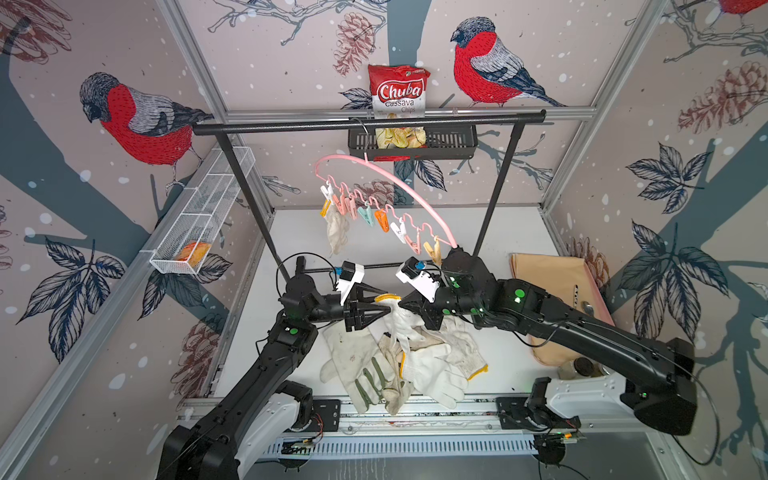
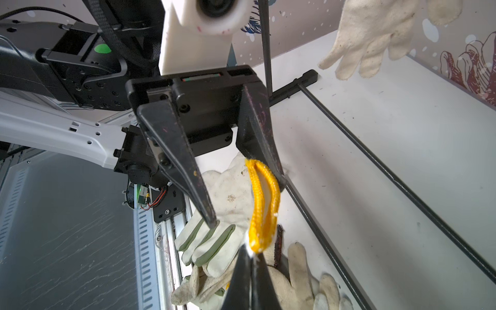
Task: Clip the gloves onto a hanger to dry
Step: Pick up the glove from the center of the board.
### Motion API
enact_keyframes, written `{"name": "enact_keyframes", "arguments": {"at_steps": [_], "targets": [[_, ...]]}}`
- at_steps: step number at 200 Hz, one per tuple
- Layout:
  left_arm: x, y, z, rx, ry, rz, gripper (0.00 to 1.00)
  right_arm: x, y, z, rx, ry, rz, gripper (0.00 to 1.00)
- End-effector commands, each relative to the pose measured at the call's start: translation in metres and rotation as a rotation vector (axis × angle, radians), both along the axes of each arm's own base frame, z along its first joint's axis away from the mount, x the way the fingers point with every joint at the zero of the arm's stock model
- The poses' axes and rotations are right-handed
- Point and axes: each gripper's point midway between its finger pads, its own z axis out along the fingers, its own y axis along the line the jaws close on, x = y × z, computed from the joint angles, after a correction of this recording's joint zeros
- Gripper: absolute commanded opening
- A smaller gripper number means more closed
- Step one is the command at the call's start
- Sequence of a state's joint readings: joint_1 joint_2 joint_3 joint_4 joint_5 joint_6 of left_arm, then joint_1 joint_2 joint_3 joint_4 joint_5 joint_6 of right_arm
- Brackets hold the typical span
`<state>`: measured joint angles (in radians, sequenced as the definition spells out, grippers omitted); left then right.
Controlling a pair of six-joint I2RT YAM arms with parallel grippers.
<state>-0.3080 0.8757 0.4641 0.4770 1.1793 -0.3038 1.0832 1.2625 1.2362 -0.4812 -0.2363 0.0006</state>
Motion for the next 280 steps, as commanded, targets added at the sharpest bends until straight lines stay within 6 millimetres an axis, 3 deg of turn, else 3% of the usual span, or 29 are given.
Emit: {"name": "enact_keyframes", "arguments": {"at_steps": [1, 36, 89, 97, 116, 146, 197, 210, 240, 263, 280], "targets": [[0.004, 0.002, 0.008, -0.019, -0.064, 0.045, 0.55, 0.001, 0.000, 0.010, 0.015, -0.026, -0.001, 0.00], [0.018, 0.006, 0.011, -0.033, -0.113, 0.150, 0.57, -0.001, 0.001, 0.018, 0.021, -0.036, 0.002, 0.00], [0.019, 0.006, 0.017, -0.067, -0.116, 0.149, 0.54, -0.004, 0.003, 0.024, 0.024, -0.059, 0.002, 0.00], [0.019, 0.006, 0.018, -0.072, -0.118, 0.147, 0.53, -0.006, -0.002, 0.034, 0.048, -0.074, -0.002, 0.00], [0.015, 0.005, 0.022, -0.083, -0.117, 0.126, 0.40, -0.003, -0.002, 0.034, 0.045, -0.085, -0.014, 0.00], [0.011, 0.005, 0.026, -0.097, -0.106, 0.108, 0.03, 0.002, -0.003, 0.036, 0.048, -0.104, -0.039, 0.00], [0.008, 0.005, 0.029, -0.110, -0.094, 0.102, 0.00, 0.010, -0.004, 0.035, 0.048, -0.111, -0.086, 0.00], [0.008, 0.006, 0.030, -0.116, -0.097, 0.106, 0.00, 0.014, -0.006, 0.036, 0.050, -0.115, -0.115, 0.08], [0.005, 0.011, 0.035, -0.151, -0.126, 0.147, 0.00, 0.028, -0.016, 0.039, 0.070, -0.133, -0.222, 0.45], [0.005, 0.015, 0.033, -0.149, -0.165, 0.189, 0.00, 0.036, -0.029, 0.045, 0.111, -0.136, -0.298, 0.56], [0.020, 0.022, 0.028, -0.123, -0.141, 0.306, 0.00, 0.038, -0.038, 0.051, 0.160, -0.122, -0.333, 0.58]]}}
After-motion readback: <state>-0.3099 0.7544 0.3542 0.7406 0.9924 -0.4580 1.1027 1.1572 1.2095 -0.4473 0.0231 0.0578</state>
